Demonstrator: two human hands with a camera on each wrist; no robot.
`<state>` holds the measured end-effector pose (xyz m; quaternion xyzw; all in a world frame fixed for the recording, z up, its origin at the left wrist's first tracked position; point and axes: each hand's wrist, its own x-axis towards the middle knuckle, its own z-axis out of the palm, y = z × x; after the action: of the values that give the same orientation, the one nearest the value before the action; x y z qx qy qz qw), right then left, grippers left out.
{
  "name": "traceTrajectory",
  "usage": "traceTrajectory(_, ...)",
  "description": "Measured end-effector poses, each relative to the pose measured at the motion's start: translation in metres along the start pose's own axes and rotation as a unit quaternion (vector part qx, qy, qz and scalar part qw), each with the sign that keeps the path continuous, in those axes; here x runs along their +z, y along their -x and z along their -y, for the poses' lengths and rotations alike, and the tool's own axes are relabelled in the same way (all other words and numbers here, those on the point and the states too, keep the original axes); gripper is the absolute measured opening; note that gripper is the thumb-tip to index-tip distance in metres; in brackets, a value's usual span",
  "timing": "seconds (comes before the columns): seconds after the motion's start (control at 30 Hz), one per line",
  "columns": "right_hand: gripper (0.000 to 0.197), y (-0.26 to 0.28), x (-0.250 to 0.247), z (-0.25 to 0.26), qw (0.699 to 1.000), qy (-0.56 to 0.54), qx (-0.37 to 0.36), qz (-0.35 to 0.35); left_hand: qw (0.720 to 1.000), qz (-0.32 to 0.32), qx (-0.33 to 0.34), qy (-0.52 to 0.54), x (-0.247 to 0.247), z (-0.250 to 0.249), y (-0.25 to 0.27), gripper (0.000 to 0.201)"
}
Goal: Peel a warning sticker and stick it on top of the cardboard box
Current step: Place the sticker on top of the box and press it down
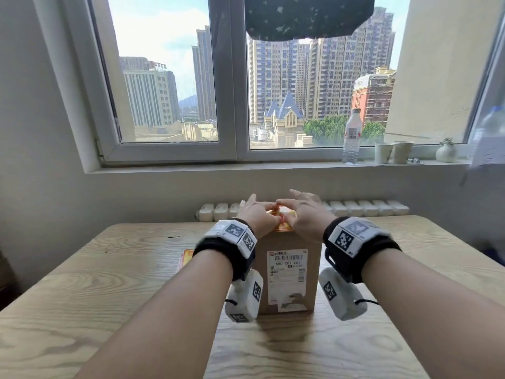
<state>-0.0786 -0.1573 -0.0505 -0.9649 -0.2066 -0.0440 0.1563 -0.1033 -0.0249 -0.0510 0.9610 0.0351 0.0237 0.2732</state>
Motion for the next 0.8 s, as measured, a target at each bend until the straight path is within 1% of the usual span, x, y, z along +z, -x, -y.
traceTrajectory(0.03,0.050,-0.003,0.004,0.002,1.000,-0.004,0.006,0.027,1.000,0.006,0.004,0.003,0.001,0.001,-0.002,0.052)
traceTrajectory(0.1,0.054,-0.009,0.011,0.003,0.998,-0.018,0.030,0.043,1.000,0.016,0.005,-0.007,0.002,0.004,-0.006,0.055)
traceTrajectory(0.17,0.056,-0.012,0.015,0.002,0.998,-0.015,0.048,0.038,1.000,0.023,-0.004,-0.020,0.004,0.008,-0.010,0.060)
traceTrajectory(0.27,0.057,-0.011,0.017,-0.001,0.999,-0.010,0.045,0.021,0.999,0.019,-0.014,-0.031,0.006,0.014,-0.012,0.062)
traceTrajectory(0.37,0.059,-0.010,0.018,-0.002,0.999,-0.015,0.046,0.009,0.999,0.007,-0.025,-0.018,0.004,0.018,-0.011,0.065)
traceTrajectory(0.47,0.055,-0.008,0.017,0.001,0.997,-0.037,0.060,-0.002,1.000,-0.001,-0.029,-0.007,0.004,0.019,-0.012,0.071)
traceTrajectory(0.57,0.053,-0.007,0.014,0.002,0.996,-0.050,0.072,-0.002,0.999,0.005,-0.034,0.001,0.004,0.020,-0.011,0.068)
traceTrajectory(0.67,0.053,-0.008,0.013,0.000,0.996,-0.053,0.076,0.005,0.999,0.027,-0.037,0.016,0.002,0.021,-0.011,0.068)
traceTrajectory(0.73,0.052,-0.009,0.014,-0.001,0.994,-0.064,0.084,0.002,0.998,0.029,-0.034,0.037,0.002,0.023,-0.009,0.070)
traceTrajectory(0.8,0.050,-0.010,0.016,-0.004,0.990,-0.095,0.102,-0.010,0.995,0.031,-0.052,0.077,0.003,0.028,-0.006,0.079)
